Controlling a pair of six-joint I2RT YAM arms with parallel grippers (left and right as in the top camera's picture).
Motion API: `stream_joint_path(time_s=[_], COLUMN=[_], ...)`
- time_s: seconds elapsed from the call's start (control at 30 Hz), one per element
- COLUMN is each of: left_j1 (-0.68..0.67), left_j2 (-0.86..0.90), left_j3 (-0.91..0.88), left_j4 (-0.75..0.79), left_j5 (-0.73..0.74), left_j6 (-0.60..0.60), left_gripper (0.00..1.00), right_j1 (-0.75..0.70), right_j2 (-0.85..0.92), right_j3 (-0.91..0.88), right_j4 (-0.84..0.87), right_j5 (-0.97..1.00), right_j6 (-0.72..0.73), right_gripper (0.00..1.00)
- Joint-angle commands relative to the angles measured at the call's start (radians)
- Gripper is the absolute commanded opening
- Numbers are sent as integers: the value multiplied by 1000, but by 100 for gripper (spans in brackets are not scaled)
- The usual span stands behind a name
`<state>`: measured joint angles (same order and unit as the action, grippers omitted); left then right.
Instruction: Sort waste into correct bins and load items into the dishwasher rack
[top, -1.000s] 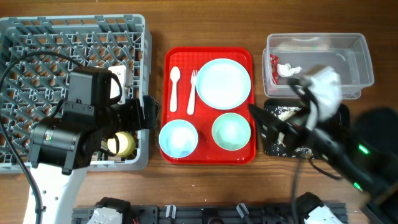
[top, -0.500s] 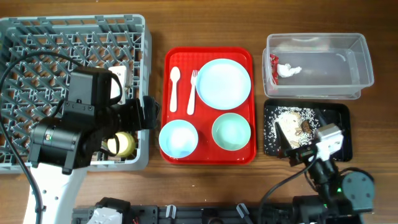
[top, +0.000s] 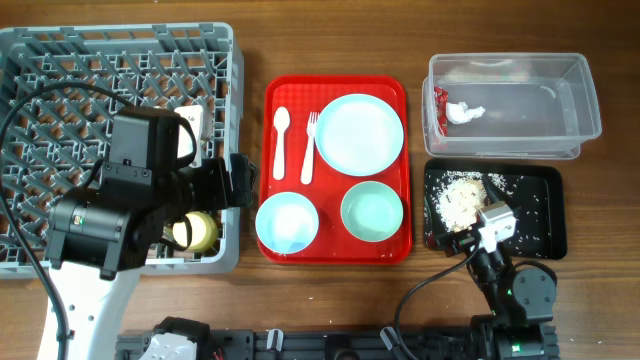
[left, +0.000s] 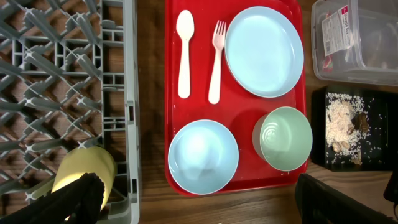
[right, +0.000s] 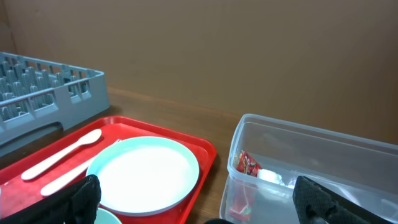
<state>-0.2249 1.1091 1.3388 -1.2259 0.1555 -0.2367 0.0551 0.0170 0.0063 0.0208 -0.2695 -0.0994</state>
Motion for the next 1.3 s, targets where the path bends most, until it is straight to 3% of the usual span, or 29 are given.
stream_joint_path(time_s=[0.0, 0.4, 0.53, 0.6, 0.67, 0.73, 0.83, 1.03, 1.27], left_j1=[-7, -7, -14, -72, -208, -364, -506, -537, -530], left_j2=[0, 0, 12, 40, 97, 177, 322, 496, 528], left_j3=[9, 9, 8, 8, 8, 8, 8, 8, -54], left_j4=[3, 3, 58, 62, 45, 22, 25, 64, 94], left_j5=[11, 40, 326, 367, 212, -48, -219, -204, -153], left_j6=[21, 12, -119, -119, -154, -335, -534, -613, -661], left_gripper=[100, 100, 100, 100, 100, 100, 100, 100, 96], right_j1=[-7, -7, -7, -7, -7, -7, -7, -7, -7], right_j2=[-14, -12, -12, -12, -12, -12, -12, -12, -12], right_j3=[-2, -1, -1, -1, -1, -1, -1, -1, -1], right_j4=[5, 4, 4, 4, 4, 4, 4, 4, 4], right_j5=[-13, -13, -13, -13, -13, -13, -13, -13, -13], right_j6=[-5, -5, -5, -6, -6, -5, -6, -6, -6], right_gripper=[100, 100, 100, 100, 100, 100, 100, 100, 100])
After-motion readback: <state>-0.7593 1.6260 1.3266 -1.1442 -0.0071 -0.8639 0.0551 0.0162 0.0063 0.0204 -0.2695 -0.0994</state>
